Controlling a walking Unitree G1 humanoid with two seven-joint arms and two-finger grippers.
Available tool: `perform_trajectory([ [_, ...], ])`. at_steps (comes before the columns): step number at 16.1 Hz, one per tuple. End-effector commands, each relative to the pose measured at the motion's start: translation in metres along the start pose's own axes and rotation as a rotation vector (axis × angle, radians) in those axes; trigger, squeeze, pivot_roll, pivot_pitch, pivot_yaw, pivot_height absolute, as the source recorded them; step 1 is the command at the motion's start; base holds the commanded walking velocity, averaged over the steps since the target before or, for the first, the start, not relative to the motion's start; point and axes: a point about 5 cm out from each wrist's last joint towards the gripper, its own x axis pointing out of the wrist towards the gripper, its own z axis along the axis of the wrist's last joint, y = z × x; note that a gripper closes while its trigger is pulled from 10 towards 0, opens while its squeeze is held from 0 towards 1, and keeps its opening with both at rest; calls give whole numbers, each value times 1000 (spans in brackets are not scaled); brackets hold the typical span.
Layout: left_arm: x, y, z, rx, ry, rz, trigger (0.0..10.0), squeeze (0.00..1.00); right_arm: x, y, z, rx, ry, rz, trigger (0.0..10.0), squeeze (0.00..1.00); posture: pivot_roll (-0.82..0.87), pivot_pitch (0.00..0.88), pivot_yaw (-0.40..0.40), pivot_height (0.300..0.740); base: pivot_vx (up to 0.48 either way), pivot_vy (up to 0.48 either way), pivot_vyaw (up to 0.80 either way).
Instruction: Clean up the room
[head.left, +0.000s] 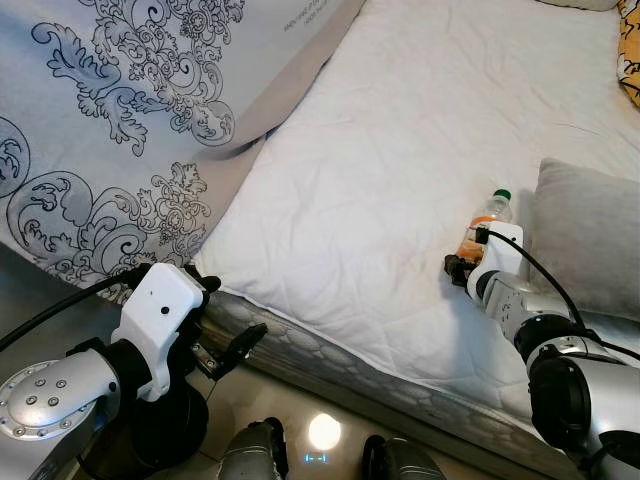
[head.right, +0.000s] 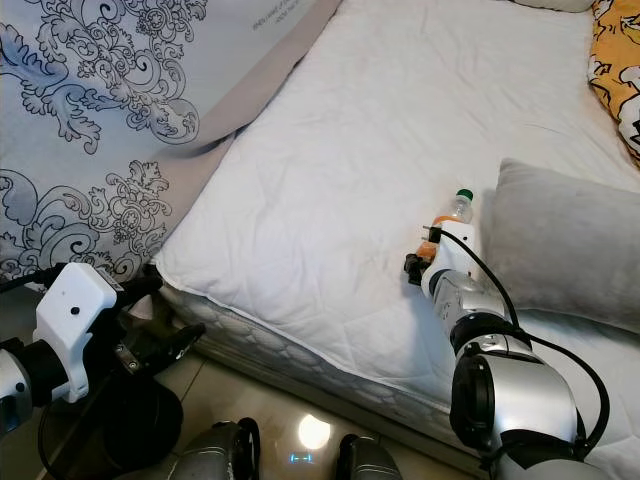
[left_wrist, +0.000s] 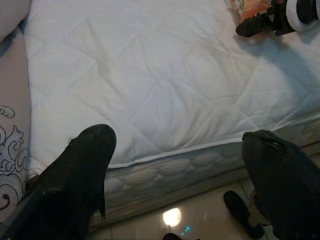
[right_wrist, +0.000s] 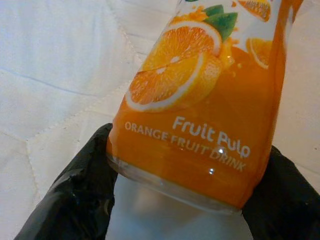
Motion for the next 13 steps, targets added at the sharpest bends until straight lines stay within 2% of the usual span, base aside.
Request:
perform_trajectory([
  [1,2,-4,1,1,-12,-10,10000,0,0,-4,-3,8,-2,-9,0,0,193,185,-5,740,0,0,0],
  [2,2,-4,0,-1,-14,-8,10000,0,0,-3,-2,8,-11,-3,0,0,192,181,-6,740,0,0,0],
  [6,11,1,-9,-42,-6,111,10000,0,-1,9,5,35,-100,142,0,0,156,82,-2,740,0,0,0],
  [9,28,11,-8,-76,-50,199,10000,0,-5,6,3,69,-155,231,0,0,111,6,22,740,0,0,0],
  [10,37,11,-4,-99,-91,212,10000,0,-10,-1,3,85,-199,275,0,0,93,0,34,740,0,0,0],
  [11,40,11,-3,-115,-103,214,10000,0,-14,-3,3,82,-217,295,0,0,83,0,37,740,0,0,0],
  [13,55,13,-1,-157,-121,237,10000,0,-38,-9,2,45,-283,350,0,0,44,0,57,740,0,0,0],
])
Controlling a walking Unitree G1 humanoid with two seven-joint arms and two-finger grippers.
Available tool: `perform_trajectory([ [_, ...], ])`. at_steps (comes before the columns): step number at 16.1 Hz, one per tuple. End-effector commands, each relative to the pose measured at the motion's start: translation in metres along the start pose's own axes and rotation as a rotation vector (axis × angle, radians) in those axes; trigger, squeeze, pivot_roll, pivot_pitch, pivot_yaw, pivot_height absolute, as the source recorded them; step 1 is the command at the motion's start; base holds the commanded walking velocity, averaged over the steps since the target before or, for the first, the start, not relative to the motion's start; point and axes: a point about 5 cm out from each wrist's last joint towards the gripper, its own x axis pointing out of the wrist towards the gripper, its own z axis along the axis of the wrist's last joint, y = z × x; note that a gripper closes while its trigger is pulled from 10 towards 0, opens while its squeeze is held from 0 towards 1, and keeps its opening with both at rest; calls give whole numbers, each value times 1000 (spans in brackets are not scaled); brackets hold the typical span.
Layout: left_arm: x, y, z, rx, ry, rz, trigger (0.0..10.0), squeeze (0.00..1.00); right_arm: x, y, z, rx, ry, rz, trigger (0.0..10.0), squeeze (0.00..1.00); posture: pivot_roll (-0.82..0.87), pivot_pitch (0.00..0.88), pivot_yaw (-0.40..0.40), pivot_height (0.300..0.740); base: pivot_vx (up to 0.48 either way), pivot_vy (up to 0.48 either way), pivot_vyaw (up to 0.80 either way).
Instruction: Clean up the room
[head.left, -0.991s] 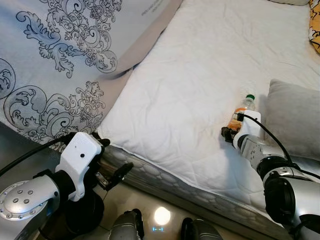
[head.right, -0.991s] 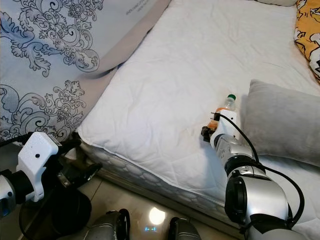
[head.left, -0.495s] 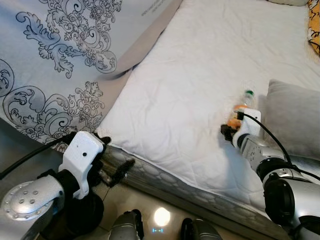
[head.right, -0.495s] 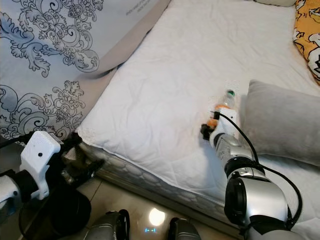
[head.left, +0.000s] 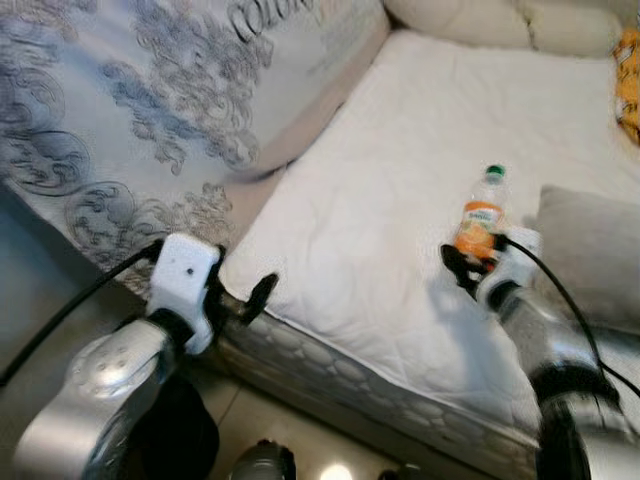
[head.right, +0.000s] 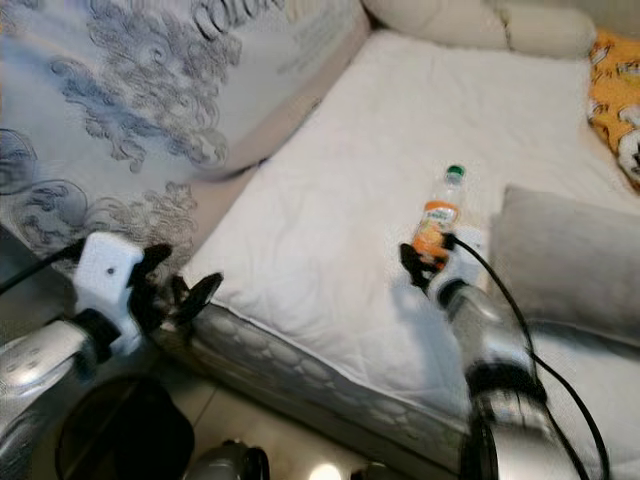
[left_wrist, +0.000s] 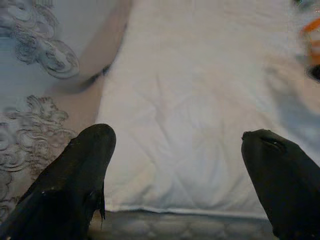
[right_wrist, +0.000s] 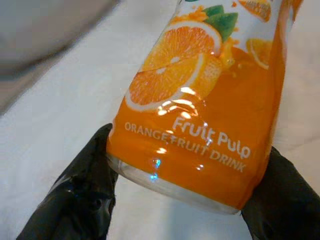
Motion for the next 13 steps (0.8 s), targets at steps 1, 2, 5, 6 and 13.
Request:
perform_trajectory([
  [1,6,2,-3,9,14,26,10000,0,-9,7,9,-15,-37,36,0,0,28,0,67,740,0,0,0],
  [2,10,1,-5,1,12,36,10000,0,-22,11,9,-42,-53,46,706,0,8,0,78,740,0,0,0],
  [5,23,-4,-13,-26,17,55,10000,0,-65,26,5,-64,-69,50,10000,0,-26,0,90,740,0,0,0],
  [6,24,-7,-15,-37,18,56,10000,0,-78,33,2,-80,-65,65,10000,0,-29,0,90,740,0,0,0],
  [13,10,-3,-25,-70,9,161,10000,0,-102,63,-10,-114,7,175,10000,0,6,0,52,740,0,0,664],
])
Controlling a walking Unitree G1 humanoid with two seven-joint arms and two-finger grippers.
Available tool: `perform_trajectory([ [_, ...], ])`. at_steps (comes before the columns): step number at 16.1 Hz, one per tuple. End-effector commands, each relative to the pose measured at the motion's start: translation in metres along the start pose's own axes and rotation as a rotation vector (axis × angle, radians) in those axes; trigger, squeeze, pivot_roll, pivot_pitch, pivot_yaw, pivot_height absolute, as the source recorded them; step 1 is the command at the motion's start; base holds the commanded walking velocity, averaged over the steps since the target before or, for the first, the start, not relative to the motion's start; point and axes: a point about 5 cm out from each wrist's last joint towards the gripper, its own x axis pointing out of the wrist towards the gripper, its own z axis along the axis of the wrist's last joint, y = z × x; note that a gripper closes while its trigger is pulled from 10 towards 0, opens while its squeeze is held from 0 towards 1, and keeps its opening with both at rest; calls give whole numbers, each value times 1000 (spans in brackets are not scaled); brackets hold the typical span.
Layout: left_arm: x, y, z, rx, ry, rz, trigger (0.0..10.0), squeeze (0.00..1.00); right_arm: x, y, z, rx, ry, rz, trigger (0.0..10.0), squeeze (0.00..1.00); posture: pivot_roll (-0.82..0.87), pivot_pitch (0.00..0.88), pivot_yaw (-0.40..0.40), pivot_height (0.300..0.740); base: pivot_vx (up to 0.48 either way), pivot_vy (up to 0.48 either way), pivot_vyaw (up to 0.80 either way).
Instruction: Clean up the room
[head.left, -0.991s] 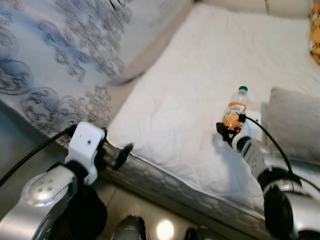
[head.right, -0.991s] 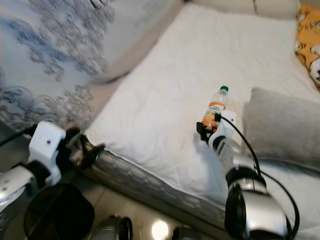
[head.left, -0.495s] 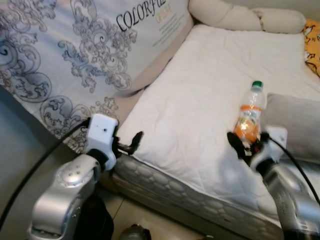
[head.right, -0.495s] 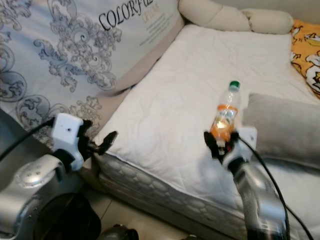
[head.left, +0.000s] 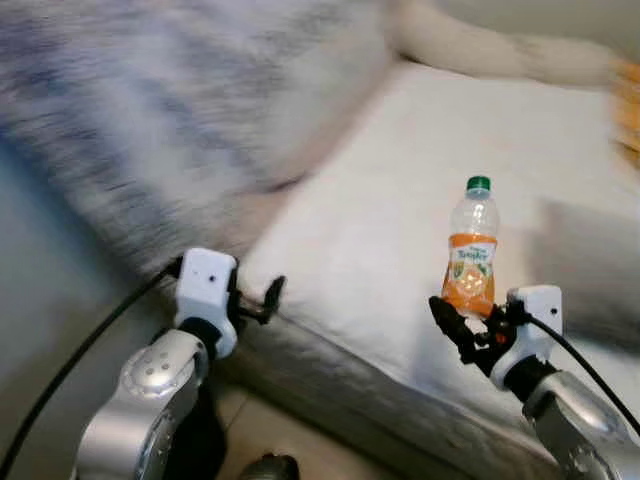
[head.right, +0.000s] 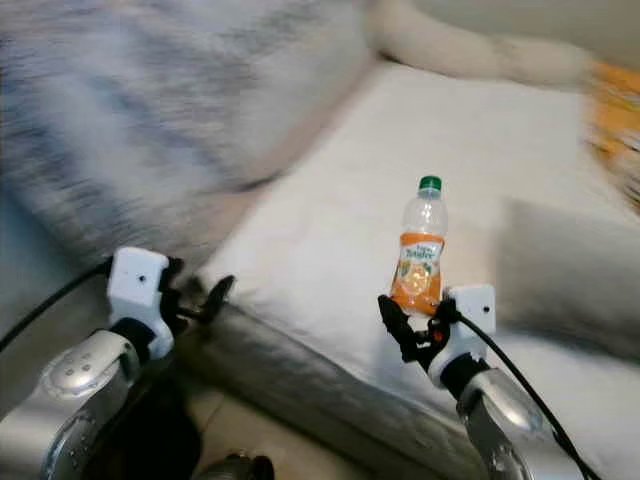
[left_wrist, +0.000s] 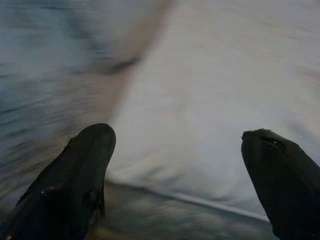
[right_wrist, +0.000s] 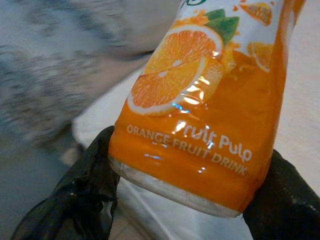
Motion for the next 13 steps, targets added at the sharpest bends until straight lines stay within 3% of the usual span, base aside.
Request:
perform_trajectory([
  [1,-1,8,6,30,-25,43,10000,0,0,6,0,9,-3,15,10000,0,15,0,51,740,0,0,800],
  [6,-1,15,5,58,-28,78,10000,0,0,12,-6,37,3,34,10000,0,-5,0,79,740,0,0,800],
  [9,0,18,2,0,-27,116,10000,0,-1,11,-8,18,32,75,10000,0,4,0,66,740,0,0,800],
  [13,0,26,5,78,-68,184,10000,0,5,8,-13,-42,97,133,10000,0,38,0,28,740,0,0,800],
])
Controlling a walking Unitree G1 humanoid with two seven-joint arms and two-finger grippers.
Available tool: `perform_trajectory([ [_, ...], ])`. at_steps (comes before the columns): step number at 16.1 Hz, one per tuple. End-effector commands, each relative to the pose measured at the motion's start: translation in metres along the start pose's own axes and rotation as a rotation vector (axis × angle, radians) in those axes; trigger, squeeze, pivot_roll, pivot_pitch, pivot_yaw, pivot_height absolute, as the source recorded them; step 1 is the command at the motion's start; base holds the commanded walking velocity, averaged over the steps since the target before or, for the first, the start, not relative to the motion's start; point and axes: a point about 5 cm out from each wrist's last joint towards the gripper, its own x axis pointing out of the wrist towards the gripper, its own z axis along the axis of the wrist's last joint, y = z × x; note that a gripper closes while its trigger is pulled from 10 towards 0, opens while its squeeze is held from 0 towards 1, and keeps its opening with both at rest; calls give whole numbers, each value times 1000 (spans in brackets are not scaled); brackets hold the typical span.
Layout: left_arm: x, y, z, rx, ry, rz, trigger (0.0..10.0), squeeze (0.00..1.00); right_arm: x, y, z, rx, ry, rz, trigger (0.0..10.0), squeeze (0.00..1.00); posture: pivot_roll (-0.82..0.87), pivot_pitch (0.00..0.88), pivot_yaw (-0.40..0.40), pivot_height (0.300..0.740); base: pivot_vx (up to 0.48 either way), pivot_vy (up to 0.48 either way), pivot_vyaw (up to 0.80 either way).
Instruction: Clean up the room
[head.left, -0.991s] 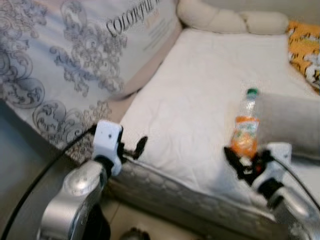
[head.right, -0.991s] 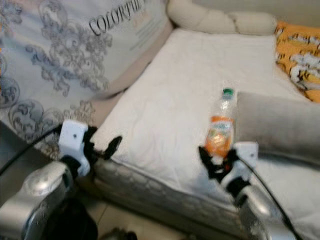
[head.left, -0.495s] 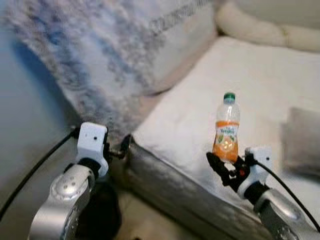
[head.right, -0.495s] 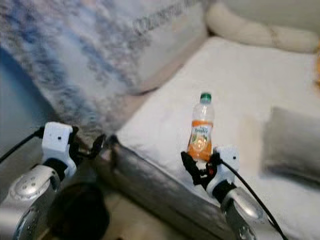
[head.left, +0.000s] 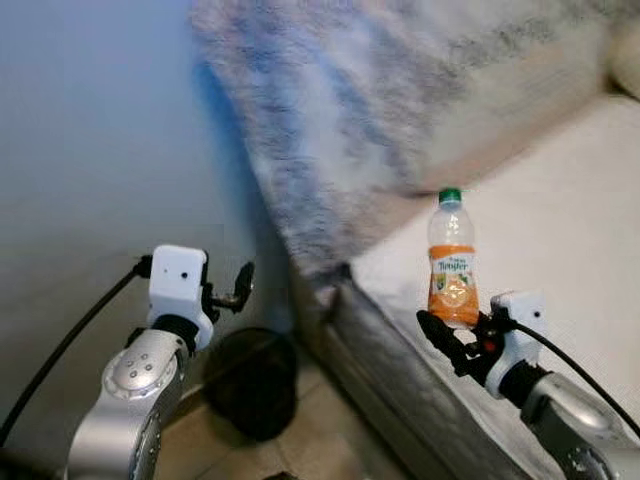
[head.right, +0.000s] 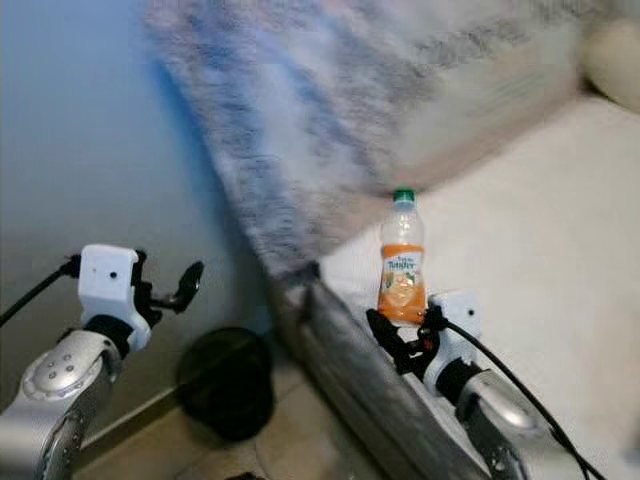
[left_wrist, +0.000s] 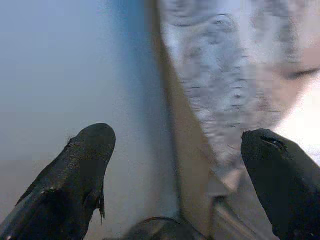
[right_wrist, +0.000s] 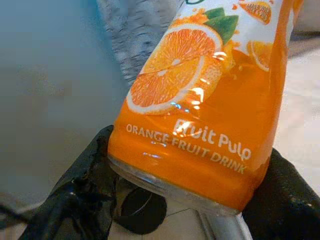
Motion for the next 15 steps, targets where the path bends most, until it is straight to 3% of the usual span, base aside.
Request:
perform_trajectory([
  [1,2,8,-1,61,4,73,10000,0,8,4,-1,-24,25,59,10000,0,48,0,16,740,0,0,800],
  [7,6,7,-1,69,-1,22,10000,0,24,-4,-10,-69,122,109,10000,0,81,0,-12,740,0,0,800],
  [11,9,5,-5,71,29,-14,10000,0,30,-4,-13,-70,128,92,10000,0,75,0,5,740,134,0,788],
  [15,14,3,-5,56,30,-49,10000,0,32,-9,-19,-9,124,3,10000,0,60,0,20,740,277,0,0],
])
